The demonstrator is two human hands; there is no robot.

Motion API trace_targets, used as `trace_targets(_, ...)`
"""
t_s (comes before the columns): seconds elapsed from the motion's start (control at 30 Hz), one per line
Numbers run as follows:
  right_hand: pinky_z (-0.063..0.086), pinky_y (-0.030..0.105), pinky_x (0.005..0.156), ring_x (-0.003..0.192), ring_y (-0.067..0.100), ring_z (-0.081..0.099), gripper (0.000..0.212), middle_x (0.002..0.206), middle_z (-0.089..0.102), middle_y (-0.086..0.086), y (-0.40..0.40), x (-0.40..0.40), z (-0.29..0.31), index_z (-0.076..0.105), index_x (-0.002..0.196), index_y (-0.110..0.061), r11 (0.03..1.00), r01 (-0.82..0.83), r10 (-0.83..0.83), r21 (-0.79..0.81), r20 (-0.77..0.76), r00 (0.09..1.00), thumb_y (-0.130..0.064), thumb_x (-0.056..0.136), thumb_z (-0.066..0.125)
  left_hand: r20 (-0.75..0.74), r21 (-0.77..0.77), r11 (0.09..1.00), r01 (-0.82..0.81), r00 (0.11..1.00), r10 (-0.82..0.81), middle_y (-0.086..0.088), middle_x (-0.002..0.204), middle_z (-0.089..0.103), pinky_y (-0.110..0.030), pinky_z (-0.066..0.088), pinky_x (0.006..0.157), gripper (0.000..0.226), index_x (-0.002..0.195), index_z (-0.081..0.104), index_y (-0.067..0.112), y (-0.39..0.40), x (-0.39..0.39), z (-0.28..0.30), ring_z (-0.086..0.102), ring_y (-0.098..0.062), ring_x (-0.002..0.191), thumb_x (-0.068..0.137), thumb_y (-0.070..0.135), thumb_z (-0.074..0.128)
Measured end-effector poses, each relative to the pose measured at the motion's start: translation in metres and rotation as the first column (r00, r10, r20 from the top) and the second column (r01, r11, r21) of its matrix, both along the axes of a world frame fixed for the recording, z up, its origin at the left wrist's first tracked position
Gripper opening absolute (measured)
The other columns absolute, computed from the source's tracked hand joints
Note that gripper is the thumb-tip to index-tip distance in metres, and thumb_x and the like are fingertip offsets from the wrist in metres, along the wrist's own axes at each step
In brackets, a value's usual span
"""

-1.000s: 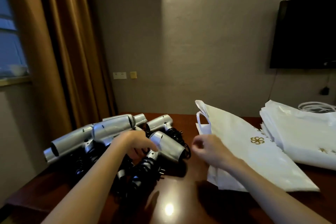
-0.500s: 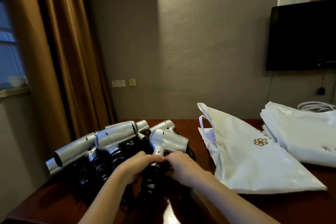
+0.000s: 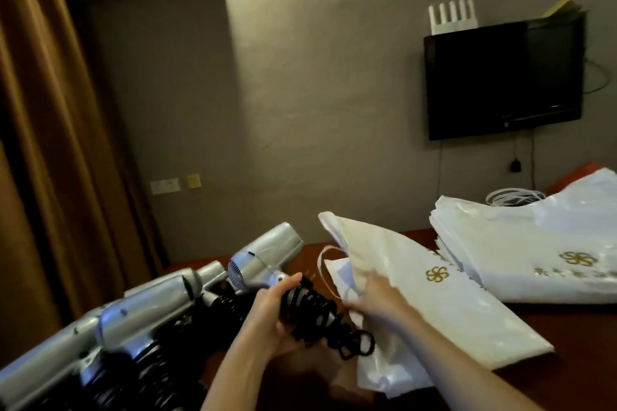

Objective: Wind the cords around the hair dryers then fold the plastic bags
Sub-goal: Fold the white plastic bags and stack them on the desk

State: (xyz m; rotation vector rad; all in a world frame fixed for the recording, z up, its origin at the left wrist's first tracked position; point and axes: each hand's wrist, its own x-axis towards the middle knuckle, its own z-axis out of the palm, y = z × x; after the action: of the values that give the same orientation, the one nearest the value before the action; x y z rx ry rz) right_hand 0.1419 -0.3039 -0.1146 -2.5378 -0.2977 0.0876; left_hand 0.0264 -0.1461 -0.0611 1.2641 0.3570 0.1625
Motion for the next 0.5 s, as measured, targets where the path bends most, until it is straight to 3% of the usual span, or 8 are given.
trace_targets(0.1,0.024,0.055,0.107,0.132,0.026,0.040,0.055,0.137,0.051,-0.002,-0.009,0.001,-0.027,0.039,0.138,-0.032,0.997,-0.049,0.053,-0.058,0.063,0.997,-0.054,0.088,0.047,0.008,-0.029,0.999,0.021,1.000,-0.021,-0.016,0.089,0.072,-0.042,0.054,0.079,0.049,0.108,0.063,0.003,0.000,0.011,-0.013,0.068,-0.033,0.085,0.069,0.025,0.082)
trace_targets(0.17,0.031,0.046,0.106,0.124,0.022,0.049,0.046,0.128,0.059,-0.001,-0.023,-0.004,-0.019,0.048,0.134,-0.032,0.982,-0.187,0.186,0.016,0.039,0.982,-0.051,0.092,0.049,-0.006,-0.055,0.998,0.020,1.000,-0.021,-0.016,0.091,0.073,-0.040,0.053,0.081,0.034,0.113,0.063,0.005,0.000,0.015,-0.019,0.068,-0.032,0.089,0.088,0.028,0.066)
trace_targets(0.23,0.041,0.031,0.093,0.104,0.016,0.058,0.032,0.111,0.065,0.000,-0.043,-0.002,-0.006,0.059,0.120,-0.025,0.953,-0.295,0.299,0.065,-0.058,0.952,-0.045,0.095,0.052,-0.025,-0.085,0.996,0.001,1.000,-0.003,-0.015,0.076,0.066,-0.036,0.050,0.071,0.019,0.101,0.060,0.005,-0.001,0.017,-0.022,0.063,-0.029,0.076,0.093,0.022,0.056)
trace_targets(0.33,0.041,0.019,0.075,0.085,0.009,0.055,0.025,0.087,0.059,-0.007,-0.061,0.005,0.008,0.059,0.090,-0.026,0.937,-0.319,0.340,0.140,-0.172,0.924,-0.042,0.100,0.042,0.003,-0.089,0.996,-0.003,1.000,0.003,-0.013,0.073,0.060,-0.032,0.049,0.062,0.012,0.093,0.056,0.005,-0.003,0.019,-0.021,0.060,-0.024,0.067,0.096,0.016,0.051)
trace_targets(0.37,0.041,0.019,0.076,0.088,0.012,0.055,0.030,0.087,0.059,-0.006,-0.063,0.005,0.012,0.059,0.089,-0.025,0.936,-0.317,0.344,0.155,-0.204,0.917,-0.039,0.102,0.036,0.022,-0.113,0.994,0.003,1.000,0.000,-0.012,0.070,0.064,-0.030,0.052,0.058,0.016,0.090,0.057,0.005,-0.004,0.018,-0.018,0.064,-0.023,0.063,0.098,0.016,0.051)
trace_targets(0.43,0.044,0.027,0.089,0.103,0.019,0.055,0.034,0.105,0.059,0.002,-0.070,0.011,0.021,0.060,0.107,-0.017,0.929,-0.304,0.346,0.211,-0.210,0.914,-0.036,0.104,0.032,0.063,-0.177,0.984,0.000,0.998,0.011,-0.010,0.063,0.069,-0.029,0.054,0.051,0.024,0.085,0.060,0.004,-0.005,0.019,-0.010,0.068,-0.020,0.053,0.100,0.019,0.049)
trace_targets(0.5,0.043,0.038,0.098,0.112,0.023,0.055,0.042,0.117,0.057,0.007,-0.075,0.008,0.039,0.057,0.120,-0.009,0.920,-0.254,0.318,0.298,-0.191,0.928,-0.042,0.102,0.037,0.108,-0.253,0.967,0.018,0.994,0.009,-0.013,0.070,0.072,-0.037,0.055,0.062,0.026,0.093,0.063,0.002,-0.005,0.019,-0.004,0.070,-0.023,0.058,0.099,0.024,0.050)
